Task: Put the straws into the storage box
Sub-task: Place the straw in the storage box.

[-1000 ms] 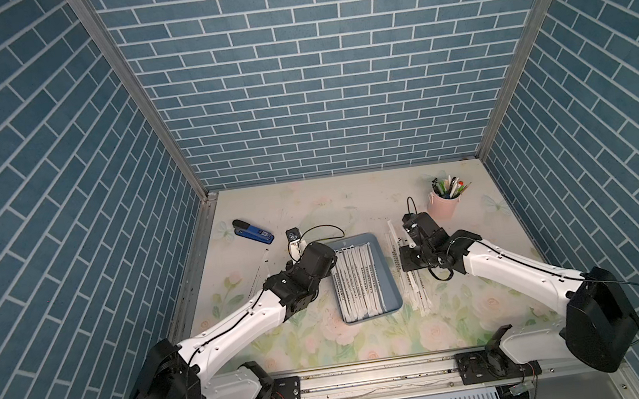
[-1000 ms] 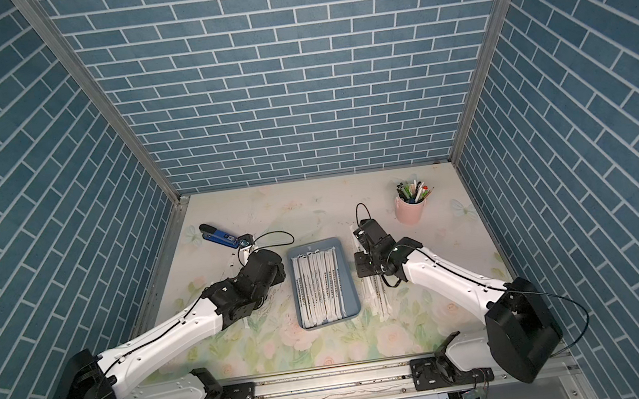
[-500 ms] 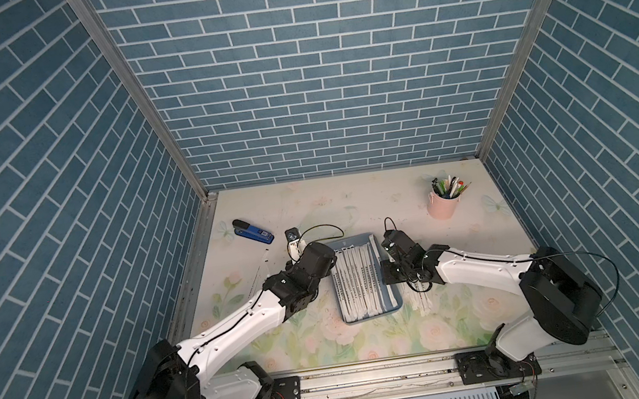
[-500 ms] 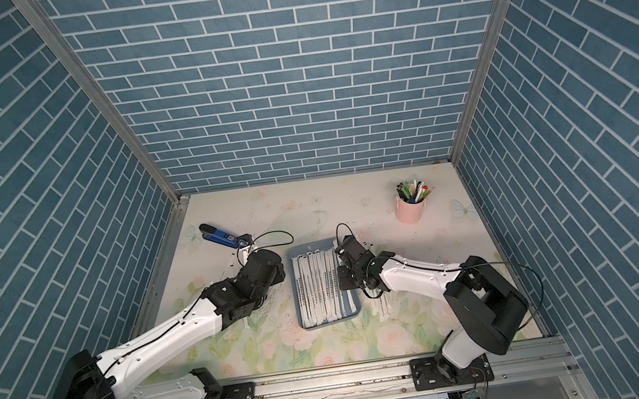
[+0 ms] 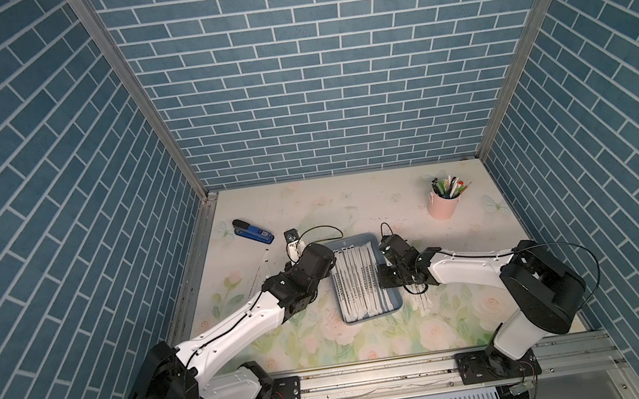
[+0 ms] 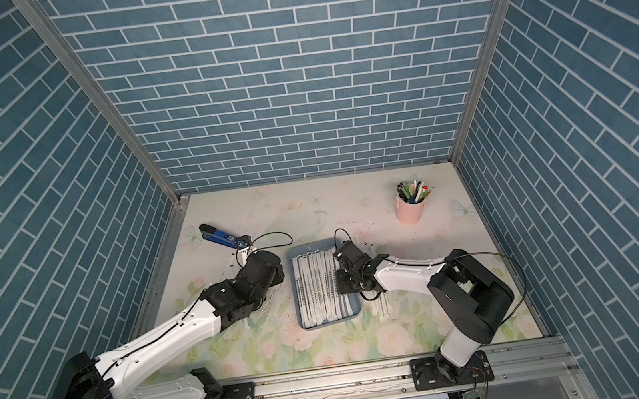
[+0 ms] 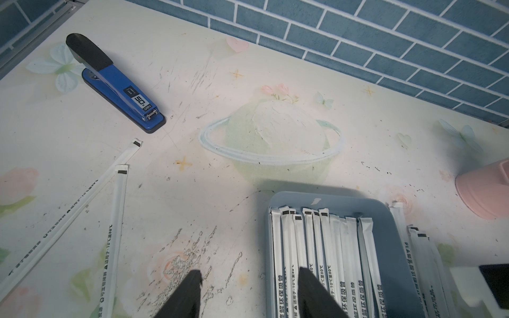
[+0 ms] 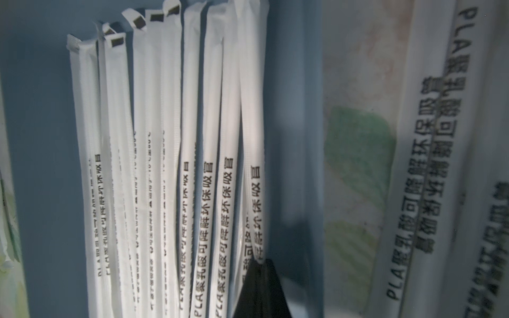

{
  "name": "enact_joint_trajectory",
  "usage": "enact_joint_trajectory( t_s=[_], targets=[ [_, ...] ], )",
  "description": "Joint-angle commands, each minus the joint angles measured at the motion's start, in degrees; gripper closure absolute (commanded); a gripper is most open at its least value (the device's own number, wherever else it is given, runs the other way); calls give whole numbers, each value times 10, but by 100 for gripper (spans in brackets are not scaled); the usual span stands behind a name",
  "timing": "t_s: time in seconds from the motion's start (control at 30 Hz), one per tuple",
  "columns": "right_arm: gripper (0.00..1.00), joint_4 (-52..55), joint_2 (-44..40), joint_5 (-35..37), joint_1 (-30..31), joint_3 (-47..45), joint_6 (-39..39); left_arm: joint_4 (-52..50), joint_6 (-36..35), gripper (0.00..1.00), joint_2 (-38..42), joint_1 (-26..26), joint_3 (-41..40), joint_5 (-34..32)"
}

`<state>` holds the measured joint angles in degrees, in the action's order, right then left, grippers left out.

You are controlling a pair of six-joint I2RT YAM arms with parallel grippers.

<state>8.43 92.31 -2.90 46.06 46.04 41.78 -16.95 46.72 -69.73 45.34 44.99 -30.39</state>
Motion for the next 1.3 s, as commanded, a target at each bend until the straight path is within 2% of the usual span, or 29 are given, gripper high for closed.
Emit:
enact_joint_trajectory(
  t_s=[0.0, 0.17, 0.87, 1.27],
  targets=[
    [98, -4, 11, 0, -1, 1, 9, -10, 1, 41, 8, -2, -10, -5],
    [90, 6, 11, 9, -1, 6, -2, -10, 1, 41, 9, -2, -10, -7],
    [82, 60, 1, 41, 3, 49, -44, -8, 1, 41, 8, -2, -13, -5],
    [70, 82, 15, 65, 10, 72, -54, -15, 2, 41, 22, -2, -18, -12]
  ],
)
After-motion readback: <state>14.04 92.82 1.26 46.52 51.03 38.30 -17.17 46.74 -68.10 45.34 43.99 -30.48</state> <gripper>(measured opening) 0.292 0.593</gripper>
